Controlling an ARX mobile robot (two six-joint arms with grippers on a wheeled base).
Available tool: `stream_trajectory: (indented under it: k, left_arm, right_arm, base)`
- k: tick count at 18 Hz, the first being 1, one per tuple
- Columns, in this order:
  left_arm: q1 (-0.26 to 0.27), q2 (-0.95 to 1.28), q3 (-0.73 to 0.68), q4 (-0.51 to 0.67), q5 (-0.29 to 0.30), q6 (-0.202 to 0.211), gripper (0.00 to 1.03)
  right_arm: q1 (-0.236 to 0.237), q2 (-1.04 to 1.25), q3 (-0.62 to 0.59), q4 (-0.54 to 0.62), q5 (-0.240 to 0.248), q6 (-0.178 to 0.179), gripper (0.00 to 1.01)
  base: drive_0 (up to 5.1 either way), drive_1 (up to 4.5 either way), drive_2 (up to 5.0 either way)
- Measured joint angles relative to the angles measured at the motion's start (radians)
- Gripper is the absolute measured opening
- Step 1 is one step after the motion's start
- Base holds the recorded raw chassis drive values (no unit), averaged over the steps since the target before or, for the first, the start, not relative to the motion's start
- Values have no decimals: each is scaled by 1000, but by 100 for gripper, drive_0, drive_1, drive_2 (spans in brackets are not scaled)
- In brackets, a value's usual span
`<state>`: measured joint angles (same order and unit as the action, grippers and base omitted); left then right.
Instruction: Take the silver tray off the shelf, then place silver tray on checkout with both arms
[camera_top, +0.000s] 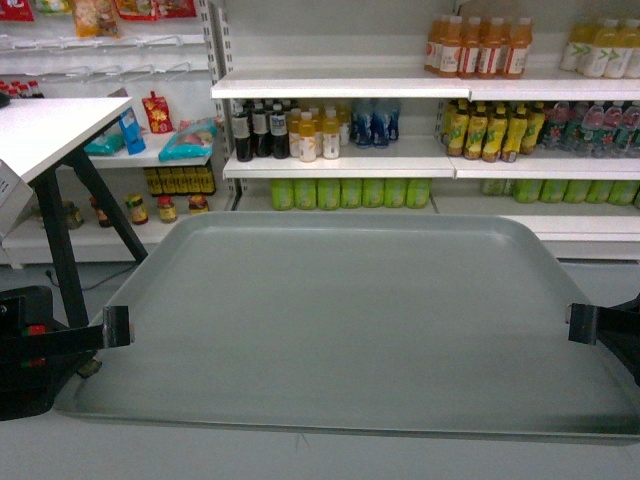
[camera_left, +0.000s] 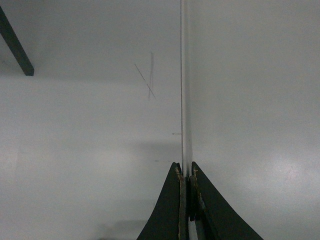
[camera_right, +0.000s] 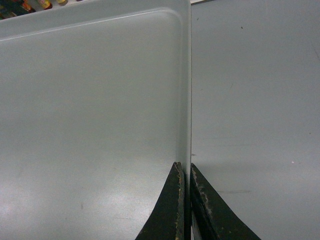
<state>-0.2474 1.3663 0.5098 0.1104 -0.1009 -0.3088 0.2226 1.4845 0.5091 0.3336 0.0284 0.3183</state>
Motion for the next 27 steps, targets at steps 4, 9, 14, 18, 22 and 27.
stream_trajectory:
  k: [4, 9, 14, 18, 22, 27]
  left_arm:
    - [0, 0, 0, 0, 0, 0, 3]
    - [1, 0, 0, 0, 0, 0, 3]
    - [0, 0, 0, 2, 0, 0, 3]
    - [0, 1, 0, 2, 0, 0, 3]
    - [1, 1, 0, 0, 0, 0, 3]
    - [1, 1, 0, 1, 0, 0, 3]
  right_arm:
    - [0, 2, 0, 2, 0, 0, 3]
    - [0, 2, 0, 1, -1, 0, 3]
    - [1, 1, 0, 3, 0, 0, 3]
    - [1, 1, 0, 3, 0, 0, 3]
    - [1, 2, 1, 0, -1, 0, 3]
    - [1, 1, 1, 3, 0, 0, 3]
  base:
    - [-496, 245, 245]
    - [-498, 242, 242]
    - [-503, 238, 238]
    - [-488, 253, 253]
    - [-496, 245, 245]
    - [-496, 245, 245]
